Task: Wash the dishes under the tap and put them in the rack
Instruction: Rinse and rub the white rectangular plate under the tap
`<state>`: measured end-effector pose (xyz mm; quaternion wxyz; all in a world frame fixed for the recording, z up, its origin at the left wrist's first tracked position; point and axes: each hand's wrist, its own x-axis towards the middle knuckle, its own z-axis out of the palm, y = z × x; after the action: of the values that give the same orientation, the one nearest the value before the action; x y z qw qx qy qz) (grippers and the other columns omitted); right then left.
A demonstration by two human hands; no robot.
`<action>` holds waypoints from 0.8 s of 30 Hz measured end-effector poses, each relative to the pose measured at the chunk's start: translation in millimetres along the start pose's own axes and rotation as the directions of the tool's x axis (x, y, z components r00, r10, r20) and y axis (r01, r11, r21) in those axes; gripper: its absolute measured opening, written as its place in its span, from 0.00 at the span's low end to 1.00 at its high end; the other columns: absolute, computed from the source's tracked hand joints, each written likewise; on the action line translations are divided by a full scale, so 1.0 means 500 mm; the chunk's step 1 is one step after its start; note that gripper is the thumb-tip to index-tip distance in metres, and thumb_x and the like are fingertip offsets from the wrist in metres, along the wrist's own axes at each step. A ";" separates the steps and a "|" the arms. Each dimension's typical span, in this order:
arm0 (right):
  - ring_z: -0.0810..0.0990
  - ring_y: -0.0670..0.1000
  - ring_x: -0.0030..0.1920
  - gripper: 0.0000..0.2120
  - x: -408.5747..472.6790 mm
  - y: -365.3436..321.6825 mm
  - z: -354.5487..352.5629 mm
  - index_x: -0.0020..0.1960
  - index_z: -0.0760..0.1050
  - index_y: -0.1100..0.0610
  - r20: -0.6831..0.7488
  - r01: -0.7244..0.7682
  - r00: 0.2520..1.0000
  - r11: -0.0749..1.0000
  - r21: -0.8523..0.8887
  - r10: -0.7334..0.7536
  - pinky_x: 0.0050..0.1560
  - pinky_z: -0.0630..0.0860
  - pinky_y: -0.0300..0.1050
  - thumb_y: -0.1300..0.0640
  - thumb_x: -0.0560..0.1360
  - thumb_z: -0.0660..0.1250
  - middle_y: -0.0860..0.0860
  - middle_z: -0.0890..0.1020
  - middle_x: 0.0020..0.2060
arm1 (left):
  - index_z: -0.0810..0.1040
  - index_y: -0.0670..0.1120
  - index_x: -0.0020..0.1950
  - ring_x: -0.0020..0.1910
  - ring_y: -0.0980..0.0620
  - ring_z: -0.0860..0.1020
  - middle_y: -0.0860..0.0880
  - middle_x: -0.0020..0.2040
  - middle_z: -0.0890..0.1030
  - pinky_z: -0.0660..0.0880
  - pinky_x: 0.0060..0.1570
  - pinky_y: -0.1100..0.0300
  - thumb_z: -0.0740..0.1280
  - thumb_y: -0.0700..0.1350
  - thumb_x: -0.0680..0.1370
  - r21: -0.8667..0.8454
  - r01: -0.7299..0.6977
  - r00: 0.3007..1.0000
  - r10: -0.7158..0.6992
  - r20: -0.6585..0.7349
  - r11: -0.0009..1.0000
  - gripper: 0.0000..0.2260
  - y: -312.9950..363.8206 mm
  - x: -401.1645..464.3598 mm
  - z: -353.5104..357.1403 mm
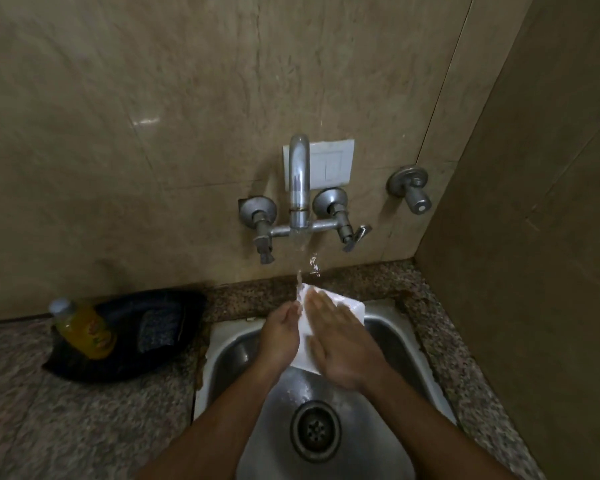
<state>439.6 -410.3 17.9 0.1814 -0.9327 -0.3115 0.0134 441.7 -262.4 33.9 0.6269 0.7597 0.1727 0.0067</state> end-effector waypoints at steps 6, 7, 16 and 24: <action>0.47 0.45 0.79 0.31 -0.005 -0.003 0.003 0.81 0.47 0.54 0.073 0.071 0.995 0.997 0.034 -0.073 0.78 0.49 0.48 0.44 0.80 0.45 0.47 0.47 0.79 | 0.81 0.46 0.47 0.48 0.49 0.81 0.48 0.46 0.84 0.75 0.53 0.55 0.58 0.41 0.83 0.001 0.016 1.000 -0.016 0.007 1.000 0.12 -0.028 -0.012 -0.014; 0.46 0.45 0.79 0.32 -0.001 -0.012 0.009 0.81 0.47 0.54 0.052 0.042 0.998 0.999 0.032 -0.044 0.78 0.49 0.49 0.43 0.80 0.44 0.47 0.46 0.78 | 0.81 0.47 0.47 0.46 0.51 0.80 0.49 0.45 0.84 0.75 0.50 0.58 0.58 0.40 0.83 -0.001 0.016 1.000 -0.016 -0.006 1.000 0.12 -0.021 -0.012 -0.015; 0.38 0.45 0.79 0.32 0.005 -0.044 0.007 0.81 0.42 0.54 0.015 0.059 0.998 0.997 0.049 -0.060 0.78 0.42 0.46 0.47 0.81 0.49 0.47 0.41 0.79 | 0.80 0.48 0.44 0.43 0.51 0.79 0.47 0.43 0.82 0.74 0.48 0.57 0.59 0.41 0.83 0.022 -0.024 0.997 0.026 -0.072 0.999 0.13 -0.002 0.001 -0.037; 0.37 0.45 0.78 0.32 -0.006 -0.061 0.012 0.80 0.39 0.52 0.048 0.061 0.997 0.997 0.056 -0.064 0.78 0.39 0.43 0.44 0.82 0.47 0.47 0.40 0.79 | 0.79 0.43 0.47 0.40 0.56 0.77 0.48 0.42 0.81 0.71 0.38 0.71 0.59 0.42 0.83 0.078 -0.073 0.986 0.084 -0.147 0.994 0.11 0.000 -0.007 -0.049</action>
<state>418.9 -387.5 22.6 0.1992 -0.9166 -0.3443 0.0395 432.6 -240.2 39.7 0.5833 0.7855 0.1896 0.0823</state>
